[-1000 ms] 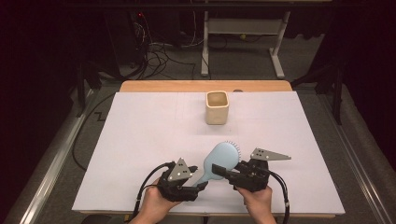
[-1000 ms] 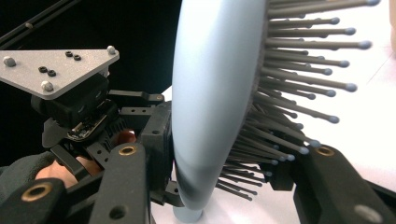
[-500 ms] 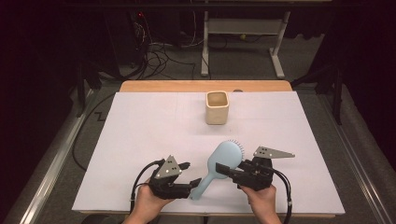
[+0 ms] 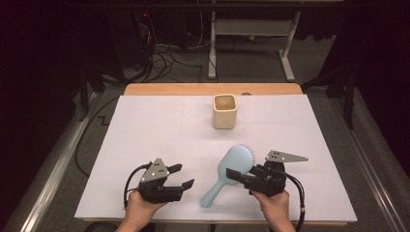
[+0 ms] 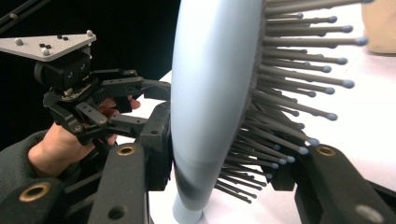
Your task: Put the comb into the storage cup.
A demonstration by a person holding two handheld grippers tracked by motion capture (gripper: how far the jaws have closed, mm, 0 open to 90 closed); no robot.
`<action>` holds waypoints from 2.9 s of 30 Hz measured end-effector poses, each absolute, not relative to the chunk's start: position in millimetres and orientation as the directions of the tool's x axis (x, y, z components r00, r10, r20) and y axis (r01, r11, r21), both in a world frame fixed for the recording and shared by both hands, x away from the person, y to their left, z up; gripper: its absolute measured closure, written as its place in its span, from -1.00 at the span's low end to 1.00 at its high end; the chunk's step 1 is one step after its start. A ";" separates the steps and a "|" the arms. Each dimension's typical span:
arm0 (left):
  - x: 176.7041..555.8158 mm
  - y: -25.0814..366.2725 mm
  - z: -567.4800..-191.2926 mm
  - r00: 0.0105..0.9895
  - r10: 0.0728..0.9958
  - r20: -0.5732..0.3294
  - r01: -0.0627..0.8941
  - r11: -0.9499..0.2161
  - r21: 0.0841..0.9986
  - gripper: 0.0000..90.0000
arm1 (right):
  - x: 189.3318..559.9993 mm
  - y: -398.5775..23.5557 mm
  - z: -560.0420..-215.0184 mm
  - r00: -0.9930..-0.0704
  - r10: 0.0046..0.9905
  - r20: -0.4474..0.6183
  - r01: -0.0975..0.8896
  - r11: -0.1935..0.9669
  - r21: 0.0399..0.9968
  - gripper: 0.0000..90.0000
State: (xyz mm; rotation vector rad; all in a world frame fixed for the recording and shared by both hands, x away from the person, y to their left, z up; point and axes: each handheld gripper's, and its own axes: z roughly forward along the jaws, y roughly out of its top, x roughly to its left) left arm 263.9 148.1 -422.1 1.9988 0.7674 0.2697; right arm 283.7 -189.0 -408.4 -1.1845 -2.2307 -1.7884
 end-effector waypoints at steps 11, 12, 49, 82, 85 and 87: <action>264.3 167.7 -421.6 0.755 0.646 -0.114 0.413 -0.333 0.847 -0.25 | 283.3 -192.4 -407.9 -0.701 0.528 0.478 0.585 0.043 0.810 0.19; 264.3 169.8 -421.5 0.752 0.650 -0.114 0.413 -0.329 0.849 -0.25 | 283.3 -192.8 -407.9 -0.701 0.529 0.478 0.585 0.044 0.810 0.19; 264.4 241.7 -430.9 0.626 0.769 -0.131 0.425 -0.196 0.884 -0.31 | 281.6 -212.0 -402.8 -0.676 0.560 0.479 0.594 0.030 0.804 0.18; 267.1 268.9 -451.4 0.518 0.845 -0.132 0.451 -0.139 0.882 -0.29 | 288.7 -229.2 -389.1 -0.643 0.607 0.467 0.586 -0.004 0.811 0.18; 266.6 268.4 -451.6 0.517 0.846 -0.133 0.452 -0.137 0.881 -0.29 | 291.4 -229.7 -386.1 -0.642 0.614 0.459 0.582 0.001 0.813 0.18; 265.9 267.8 -451.5 0.518 0.846 -0.129 0.450 -0.141 0.882 -0.28 | 293.8 -230.5 -383.8 -0.643 0.617 0.454 0.579 0.004 0.815 0.18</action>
